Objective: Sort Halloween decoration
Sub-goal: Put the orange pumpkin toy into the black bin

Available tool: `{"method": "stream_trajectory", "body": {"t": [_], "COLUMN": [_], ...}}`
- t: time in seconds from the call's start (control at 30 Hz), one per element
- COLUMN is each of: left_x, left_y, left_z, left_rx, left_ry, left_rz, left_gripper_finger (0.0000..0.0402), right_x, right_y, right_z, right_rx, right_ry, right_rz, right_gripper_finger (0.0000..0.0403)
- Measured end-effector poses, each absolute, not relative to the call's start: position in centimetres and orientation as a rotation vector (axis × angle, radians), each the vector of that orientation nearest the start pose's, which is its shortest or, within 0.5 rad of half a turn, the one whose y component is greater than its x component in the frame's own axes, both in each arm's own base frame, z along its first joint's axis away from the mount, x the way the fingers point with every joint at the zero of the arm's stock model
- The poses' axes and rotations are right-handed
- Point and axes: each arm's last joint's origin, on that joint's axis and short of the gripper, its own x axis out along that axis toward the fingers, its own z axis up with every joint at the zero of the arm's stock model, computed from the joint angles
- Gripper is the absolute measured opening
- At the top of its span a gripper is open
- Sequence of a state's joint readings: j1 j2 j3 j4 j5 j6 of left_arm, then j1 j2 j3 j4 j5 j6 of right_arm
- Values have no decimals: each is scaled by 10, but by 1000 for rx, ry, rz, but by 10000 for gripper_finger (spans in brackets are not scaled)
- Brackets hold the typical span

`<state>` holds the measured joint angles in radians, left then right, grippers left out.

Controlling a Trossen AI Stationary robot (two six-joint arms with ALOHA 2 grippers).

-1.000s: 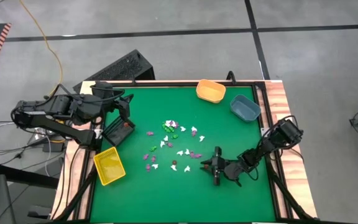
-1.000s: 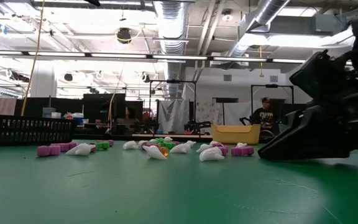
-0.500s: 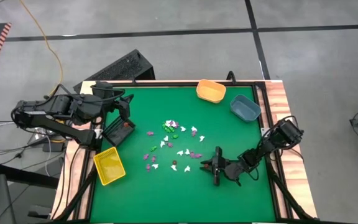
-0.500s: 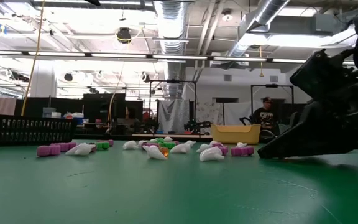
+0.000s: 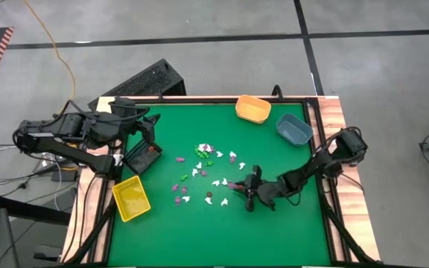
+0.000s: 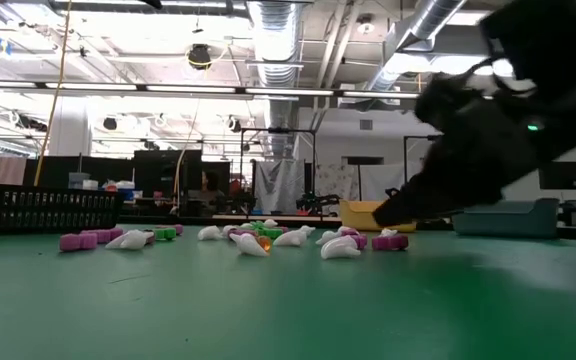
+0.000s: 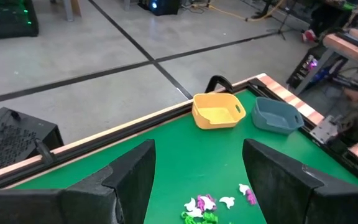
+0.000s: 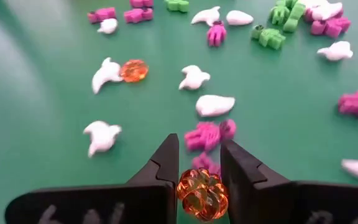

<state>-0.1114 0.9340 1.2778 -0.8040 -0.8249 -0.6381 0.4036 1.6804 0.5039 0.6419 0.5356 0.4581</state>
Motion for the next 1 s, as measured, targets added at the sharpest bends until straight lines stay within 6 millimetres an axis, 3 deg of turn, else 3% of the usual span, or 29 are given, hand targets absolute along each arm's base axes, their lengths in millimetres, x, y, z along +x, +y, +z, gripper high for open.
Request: {"method": "stream_trajectory", "body": {"t": [0.33, 0.53, 0.8, 1.0], "left_x": [136, 120, 104, 97], "left_y": [6, 8, 10, 11], "left_z": [423, 428, 432, 434], "left_rx": [-366, -355, -323, -309], "left_ry": [155, 124, 100, 89], "left_rz": [776, 764, 759, 753], "left_gripper_finger": [231, 231, 231, 231], "right_x": [323, 349, 371, 410], "right_y": [75, 42, -7, -30], "right_z": [170, 202, 238, 251], "right_rx": [27, -44, 1, 27], "right_ry": [426, 355, 246, 145], "right_rz": [-238, -288, -372, -289], "right_gripper_finger": [81, 81, 81, 81]}}
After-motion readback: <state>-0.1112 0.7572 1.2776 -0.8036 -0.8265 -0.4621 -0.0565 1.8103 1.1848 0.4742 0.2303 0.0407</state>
